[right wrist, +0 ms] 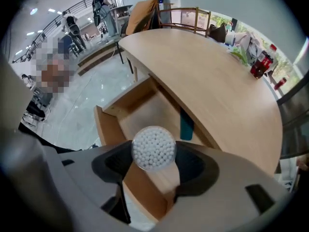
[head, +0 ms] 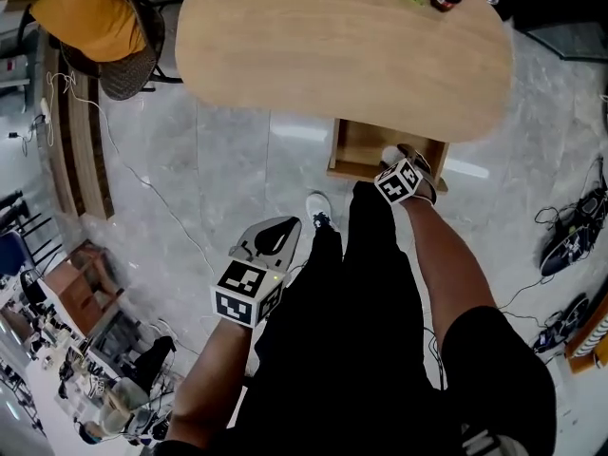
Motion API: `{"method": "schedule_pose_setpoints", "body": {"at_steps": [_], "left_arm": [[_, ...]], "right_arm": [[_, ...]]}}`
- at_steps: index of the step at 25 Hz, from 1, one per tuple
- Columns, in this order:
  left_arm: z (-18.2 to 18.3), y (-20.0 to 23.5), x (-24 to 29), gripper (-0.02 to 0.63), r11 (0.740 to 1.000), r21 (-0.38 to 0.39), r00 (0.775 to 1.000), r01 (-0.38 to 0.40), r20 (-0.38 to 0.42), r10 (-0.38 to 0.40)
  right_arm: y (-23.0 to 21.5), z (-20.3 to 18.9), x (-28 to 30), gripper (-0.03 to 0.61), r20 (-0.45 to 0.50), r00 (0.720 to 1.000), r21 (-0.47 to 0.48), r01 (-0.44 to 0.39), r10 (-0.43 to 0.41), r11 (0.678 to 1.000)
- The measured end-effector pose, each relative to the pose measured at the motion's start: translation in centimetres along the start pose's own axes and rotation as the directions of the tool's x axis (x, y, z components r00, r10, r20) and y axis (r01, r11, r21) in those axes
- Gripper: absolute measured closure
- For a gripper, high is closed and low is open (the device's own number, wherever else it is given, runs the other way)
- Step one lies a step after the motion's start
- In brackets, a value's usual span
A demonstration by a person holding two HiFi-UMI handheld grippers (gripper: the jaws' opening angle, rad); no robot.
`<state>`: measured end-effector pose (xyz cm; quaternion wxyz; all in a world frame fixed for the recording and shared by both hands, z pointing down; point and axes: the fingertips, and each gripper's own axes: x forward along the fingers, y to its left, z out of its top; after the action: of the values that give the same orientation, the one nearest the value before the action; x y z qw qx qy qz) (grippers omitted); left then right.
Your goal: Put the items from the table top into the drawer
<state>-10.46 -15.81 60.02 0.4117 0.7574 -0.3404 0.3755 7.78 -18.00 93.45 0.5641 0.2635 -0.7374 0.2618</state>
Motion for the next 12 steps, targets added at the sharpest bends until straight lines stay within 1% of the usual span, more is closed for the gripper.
{"method": "schedule_pose_setpoints", "body": {"at_steps": [5,9,12], "left_arm": [[-3.0,1.9,-0.8,0.609,0.999,-0.045,1.000,-0.022,-0.021,0.021],[-4.4,3.0,-1.3,0.609,0.997,-0.077,1.000,-0.028,-0.012,0.027],[-4.5,3.0,-2.3,0.609,0.998,-0.067,1.000,-0.022,0.007,0.022]], "right_arm": [[-0.9,1.1,2.8,0.313,0.017,0.999,-0.032,0.051,-0.050,0.998],[-0.3,0.3,4.1,0.308,-0.031,0.998,-0.034,0.057,-0.058,0.998],[0.1,0.2,3.2,0.308,-0.051,0.996,-0.005,0.066,-0.067,0.998]]}}
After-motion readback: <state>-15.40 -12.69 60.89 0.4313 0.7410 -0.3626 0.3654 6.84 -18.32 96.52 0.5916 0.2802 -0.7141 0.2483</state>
